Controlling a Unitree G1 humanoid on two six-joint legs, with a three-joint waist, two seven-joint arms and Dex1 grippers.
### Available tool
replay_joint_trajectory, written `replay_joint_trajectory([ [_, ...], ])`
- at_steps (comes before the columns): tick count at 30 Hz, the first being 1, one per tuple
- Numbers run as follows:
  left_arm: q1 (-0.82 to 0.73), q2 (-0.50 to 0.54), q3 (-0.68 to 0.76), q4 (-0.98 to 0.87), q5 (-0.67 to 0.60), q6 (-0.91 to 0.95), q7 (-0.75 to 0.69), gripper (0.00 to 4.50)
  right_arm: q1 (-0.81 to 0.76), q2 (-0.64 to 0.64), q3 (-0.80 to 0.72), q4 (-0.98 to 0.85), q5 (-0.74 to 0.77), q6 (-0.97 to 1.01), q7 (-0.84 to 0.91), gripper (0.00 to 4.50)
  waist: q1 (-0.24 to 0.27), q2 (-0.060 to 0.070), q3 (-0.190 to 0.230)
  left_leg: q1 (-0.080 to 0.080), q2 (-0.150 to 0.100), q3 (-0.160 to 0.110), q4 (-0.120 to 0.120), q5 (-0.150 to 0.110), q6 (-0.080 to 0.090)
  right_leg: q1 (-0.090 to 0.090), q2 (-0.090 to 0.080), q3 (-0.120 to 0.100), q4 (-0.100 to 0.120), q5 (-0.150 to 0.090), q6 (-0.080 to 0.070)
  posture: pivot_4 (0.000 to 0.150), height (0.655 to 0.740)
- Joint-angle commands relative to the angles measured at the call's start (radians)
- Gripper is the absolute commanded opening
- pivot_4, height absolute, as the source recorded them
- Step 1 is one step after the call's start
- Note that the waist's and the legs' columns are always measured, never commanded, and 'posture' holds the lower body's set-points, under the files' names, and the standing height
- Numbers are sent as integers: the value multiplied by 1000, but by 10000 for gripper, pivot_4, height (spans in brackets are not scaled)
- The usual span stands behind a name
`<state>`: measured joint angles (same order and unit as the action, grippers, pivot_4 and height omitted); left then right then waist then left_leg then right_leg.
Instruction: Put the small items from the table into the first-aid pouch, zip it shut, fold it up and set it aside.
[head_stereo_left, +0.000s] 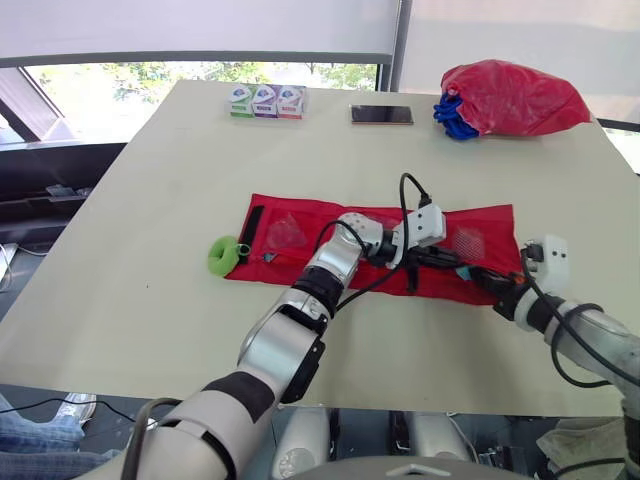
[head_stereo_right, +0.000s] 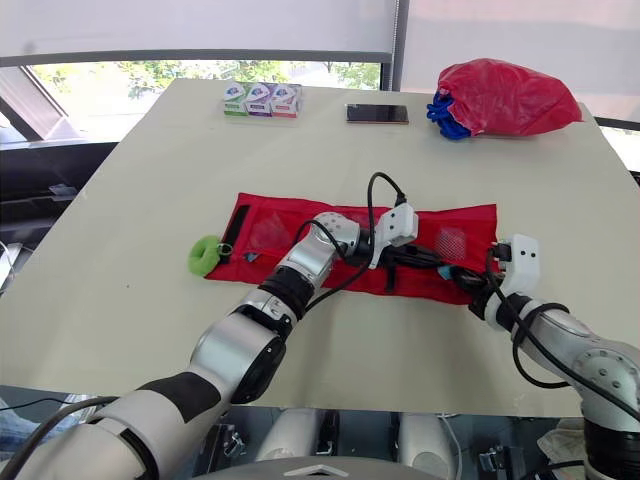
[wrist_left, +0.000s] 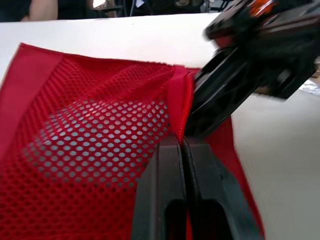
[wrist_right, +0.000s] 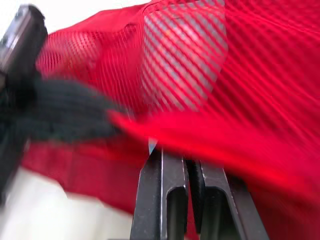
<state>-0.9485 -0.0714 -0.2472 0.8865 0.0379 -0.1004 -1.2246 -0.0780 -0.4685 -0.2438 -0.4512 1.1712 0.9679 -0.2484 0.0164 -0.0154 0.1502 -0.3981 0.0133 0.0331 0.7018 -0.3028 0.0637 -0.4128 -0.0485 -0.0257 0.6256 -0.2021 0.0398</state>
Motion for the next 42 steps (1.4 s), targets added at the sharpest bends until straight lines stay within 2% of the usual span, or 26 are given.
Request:
replay_joint_trajectory([
  [1,3,-25,-21,-45,-12,2,5,0,-27,20,-5,-28,-74,-63,-4,6308,0,0,0,0,0,0,0,0,0,0,0,0,0,0,0,1500,7400],
  [3,-8,-28,-11,-23,-4,3,52,0,1,4,11,-55,-99,-44,25,10259,0,0,0,0,0,0,0,0,0,0,0,0,0,0,0,1500,7400],
  [8,-40,-34,4,28,0,-8,127,0,79,-72,22,-126,-119,-14,135,33413,-2,0,0,0,0,0,0,0,0,0,0,0,0,0,0,1500,7400],
  [13,-64,-49,10,70,0,-24,162,0,202,-195,6,-267,-193,-96,360,33413,0,1,0,0,-1,-1,0,0,0,0,0,-1,0,0,1,1500,7400],
  [18,-70,-58,15,79,-13,-19,150,0,367,-184,-88,-325,-278,-240,481,33413,-1,1,0,1,-1,-1,0,0,0,0,0,0,0,-1,1,1500,7400],
  [21,-66,-56,18,66,-30,19,112,0,429,-160,-139,-288,-317,-267,481,41460,0,1,0,1,-1,-1,0,0,0,1,0,0,0,-1,1,1500,7400],
  [22,-64,-54,17,61,-31,27,106,3020,437,-150,-146,-275,-333,-277,480,44955,0,0,0,1,-1,-1,0,0,0,1,0,0,0,-1,1,1500,7400],
  [26,-27,-43,51,-70,-124,62,-6,16887,395,-101,-132,-163,-429,-313,443,45000,-2,2,-1,1,-1,-1,0,0,0,0,0,0,0,-1,1,1500,7400],
  [27,-10,-32,57,-121,-150,79,-31,21855,384,-96,-120,-140,-450,-319,451,45000,-2,2,-1,1,-1,-1,0,0,0,0,0,1,0,-1,1,1500,7400],
  [29,34,9,61,-243,-199,128,-85,24402,356,-85,-101,-84,-483,-322,453,45000,-5,2,-1,1,-1,0,0,0,0,0,0,1,0,-1,0,1500,7400],
  [31,76,80,64,-382,-250,207,-142,33889,323,-66,-93,-40,-484,-311,460,45000,-7,3,-1,2,1,0,0,0,0,0,1,2,1,-1,-1,1500,7400],
  [32,94,115,63,-436,-266,232,-167,40964,313,-58,-90,-29,-478,-304,466,45000,-6,4,-2,3,1,1,0,0,0,0,2,3,1,-1,-1,1500,7400],
  [34,139,230,77,-560,-312,258,-242,43647,295,-44,-73,-14,-460,-289,497,45000,-8,5,-2,3,3,0,0,0,0,0,3,3,2,-2,-3,1500,7400],
  [37,186,420,92,-662,-343,282,-336,45000,275,-37,-52,11,-471,-291,534,37371,-12,6,-2,4,4,1,0,0,0,0,4,4,2,-3,-4,1500,7400],
  [41,224,598,109,-735,-382,324,-386,45000,254,-44,-59,55,-505,-311,558,18305,0,6,-2,4,4,1,0,0,-1,0,5,6,2,-3,-4,1500,7400],
  [42,233,628,113,-752,-391,330,-383,45000,253,-48,-66,63,-509,-314,567,12216,2,6,-2,4,2,1,0,0,-1,1,5,8,1,-3,-4,1500,7400],
])
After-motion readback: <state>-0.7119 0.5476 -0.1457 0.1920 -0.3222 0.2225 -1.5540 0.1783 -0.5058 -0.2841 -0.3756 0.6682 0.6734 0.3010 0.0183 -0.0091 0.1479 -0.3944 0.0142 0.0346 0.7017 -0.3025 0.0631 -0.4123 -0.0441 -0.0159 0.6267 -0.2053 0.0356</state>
